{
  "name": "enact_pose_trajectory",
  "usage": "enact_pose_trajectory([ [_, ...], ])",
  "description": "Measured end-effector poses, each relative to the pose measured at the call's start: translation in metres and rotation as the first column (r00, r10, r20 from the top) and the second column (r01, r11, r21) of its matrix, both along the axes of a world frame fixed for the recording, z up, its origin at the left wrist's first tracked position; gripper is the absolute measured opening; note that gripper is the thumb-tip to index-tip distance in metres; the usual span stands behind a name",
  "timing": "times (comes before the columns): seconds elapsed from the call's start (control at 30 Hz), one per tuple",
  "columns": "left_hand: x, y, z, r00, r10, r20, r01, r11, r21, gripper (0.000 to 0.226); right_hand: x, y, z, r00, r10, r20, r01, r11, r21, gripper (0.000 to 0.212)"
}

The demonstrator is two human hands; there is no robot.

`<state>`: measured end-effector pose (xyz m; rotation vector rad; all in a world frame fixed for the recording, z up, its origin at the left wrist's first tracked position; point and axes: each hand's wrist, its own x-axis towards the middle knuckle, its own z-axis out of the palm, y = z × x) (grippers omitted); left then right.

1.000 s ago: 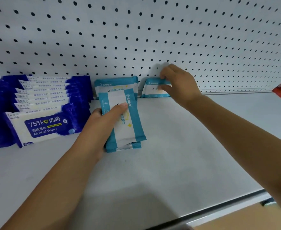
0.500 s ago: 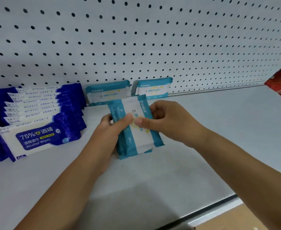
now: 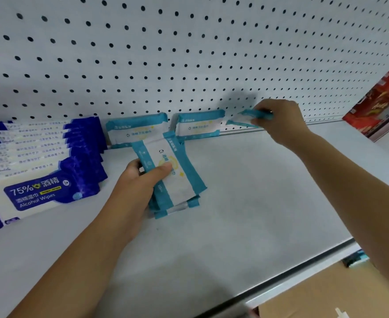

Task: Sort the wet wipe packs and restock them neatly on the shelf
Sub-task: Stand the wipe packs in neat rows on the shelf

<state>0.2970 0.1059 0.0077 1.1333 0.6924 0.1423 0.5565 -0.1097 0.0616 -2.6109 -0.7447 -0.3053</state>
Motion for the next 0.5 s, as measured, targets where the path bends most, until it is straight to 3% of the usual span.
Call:
enact_pose_trajectory([
  [0.2,0.0,0.0,0.001,1.0,-0.004,-0.006,0.004,1.0,0.016,0.052,0.024,0.01,-0.013,0.984,0.138,0.11,-0.098,0.946,-0.309,0.021],
  [0.37,0.001,0.0,0.0,1.0,-0.029,-0.006,0.029,0.999,0.022,0.046,0.03,0.013,-0.018,0.986,0.143,0.087,-0.088,0.884,-0.459,0.027],
  [0.5,0.0,-0.004,0.002,0.999,-0.043,0.001,0.043,0.999,-0.002,0.041,0.034,0.017,-0.012,0.952,0.195,0.238,-0.036,0.839,-0.544,0.031],
])
